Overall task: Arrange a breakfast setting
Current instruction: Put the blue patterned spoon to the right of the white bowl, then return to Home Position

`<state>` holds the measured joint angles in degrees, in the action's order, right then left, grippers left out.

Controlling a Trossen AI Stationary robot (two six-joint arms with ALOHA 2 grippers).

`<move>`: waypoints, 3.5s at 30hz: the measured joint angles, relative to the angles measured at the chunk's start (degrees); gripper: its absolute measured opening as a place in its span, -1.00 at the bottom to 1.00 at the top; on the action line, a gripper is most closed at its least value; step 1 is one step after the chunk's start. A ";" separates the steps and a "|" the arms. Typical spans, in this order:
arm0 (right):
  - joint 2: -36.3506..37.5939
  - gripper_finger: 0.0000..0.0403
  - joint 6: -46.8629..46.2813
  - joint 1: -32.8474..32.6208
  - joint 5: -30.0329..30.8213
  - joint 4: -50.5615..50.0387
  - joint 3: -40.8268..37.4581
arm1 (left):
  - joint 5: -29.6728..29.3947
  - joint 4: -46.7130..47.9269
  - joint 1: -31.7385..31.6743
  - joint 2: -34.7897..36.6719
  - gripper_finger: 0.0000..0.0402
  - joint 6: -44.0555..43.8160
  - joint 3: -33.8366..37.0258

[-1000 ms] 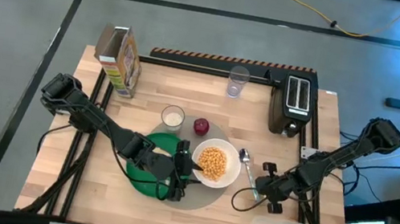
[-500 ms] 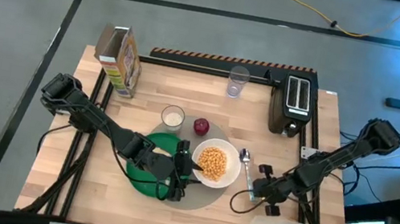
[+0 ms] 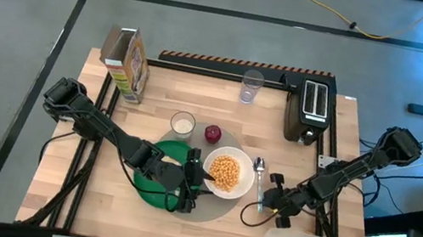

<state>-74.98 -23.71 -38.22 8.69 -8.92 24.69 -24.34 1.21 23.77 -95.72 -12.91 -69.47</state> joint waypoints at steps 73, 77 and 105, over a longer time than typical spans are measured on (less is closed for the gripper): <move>36.78 -0.72 45.16 12.00 11.68 -5.50 13.14 | -1.19 -10.49 0.37 39.32 -0.16 2.37 27.15; 35.71 -0.72 46.61 12.00 11.69 -5.05 13.14 | -4.36 -10.34 0.01 39.10 -0.17 5.83 27.15; 57.81 -0.99 51.11 29.27 -12.33 0.14 -0.81 | 21.30 -7.31 -25.13 60.64 -0.99 7.14 42.49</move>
<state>-17.17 27.40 -8.95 -3.64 -8.78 23.88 -3.04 -6.10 -1.36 -35.08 -5.77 -26.98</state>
